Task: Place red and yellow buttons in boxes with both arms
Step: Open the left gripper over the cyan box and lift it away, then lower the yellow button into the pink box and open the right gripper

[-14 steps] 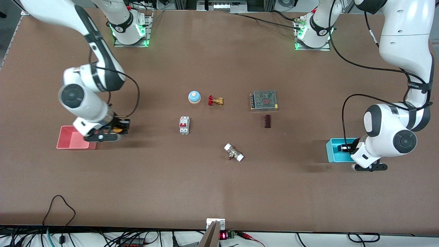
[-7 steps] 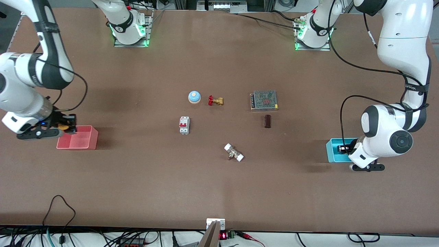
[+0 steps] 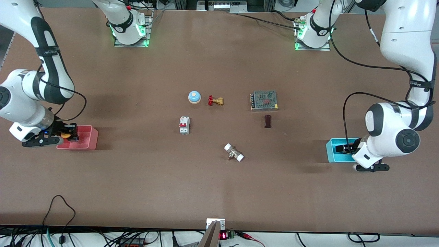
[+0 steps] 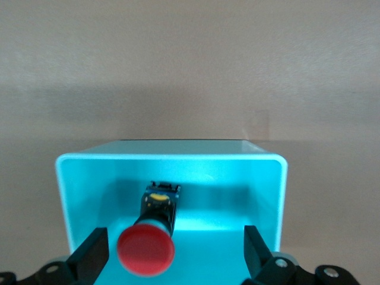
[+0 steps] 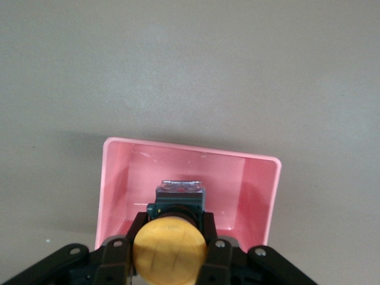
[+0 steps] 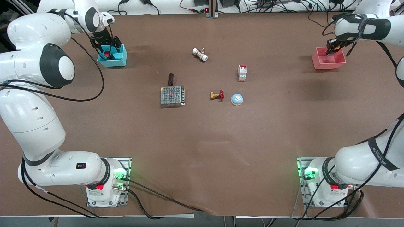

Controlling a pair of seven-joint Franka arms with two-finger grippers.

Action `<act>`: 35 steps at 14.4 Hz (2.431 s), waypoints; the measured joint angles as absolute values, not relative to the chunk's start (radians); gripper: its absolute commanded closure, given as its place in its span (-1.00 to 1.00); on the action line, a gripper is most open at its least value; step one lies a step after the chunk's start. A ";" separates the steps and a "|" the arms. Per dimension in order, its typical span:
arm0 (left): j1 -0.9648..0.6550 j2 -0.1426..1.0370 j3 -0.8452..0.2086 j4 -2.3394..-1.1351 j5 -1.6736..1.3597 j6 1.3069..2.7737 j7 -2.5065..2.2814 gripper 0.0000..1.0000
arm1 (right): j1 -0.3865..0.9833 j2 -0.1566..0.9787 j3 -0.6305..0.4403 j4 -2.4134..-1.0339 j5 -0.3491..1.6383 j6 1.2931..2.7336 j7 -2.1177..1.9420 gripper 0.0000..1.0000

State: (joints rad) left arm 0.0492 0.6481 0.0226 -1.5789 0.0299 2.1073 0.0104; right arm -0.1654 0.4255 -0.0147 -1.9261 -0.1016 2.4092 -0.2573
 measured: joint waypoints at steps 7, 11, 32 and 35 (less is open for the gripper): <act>0.007 0.520 -0.001 -1.382 0.030 1.787 0.014 -1.00 | -0.169 0.499 -0.015 -1.926 -0.101 2.478 -0.257 0.72; -0.034 0.457 -0.005 -1.244 0.030 1.681 0.013 -1.00 | -0.171 0.511 -0.015 -1.926 -0.101 2.486 -0.257 -0.46; -0.035 0.022 -0.028 -1.670 0.030 1.670 0.024 -1.00 | -0.175 0.422 -0.015 -1.911 -0.092 2.381 -0.261 -1.00; -0.036 0.023 -0.028 -1.670 0.030 1.671 0.024 -1.00 | -0.172 0.371 -0.012 -1.903 -0.036 2.305 -0.261 -1.00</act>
State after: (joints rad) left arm -0.0357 0.0231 -0.0279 -1.6698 0.0299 1.6707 0.0239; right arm -0.1722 0.3708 -0.0125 -1.9028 -0.0357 2.3054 -0.2614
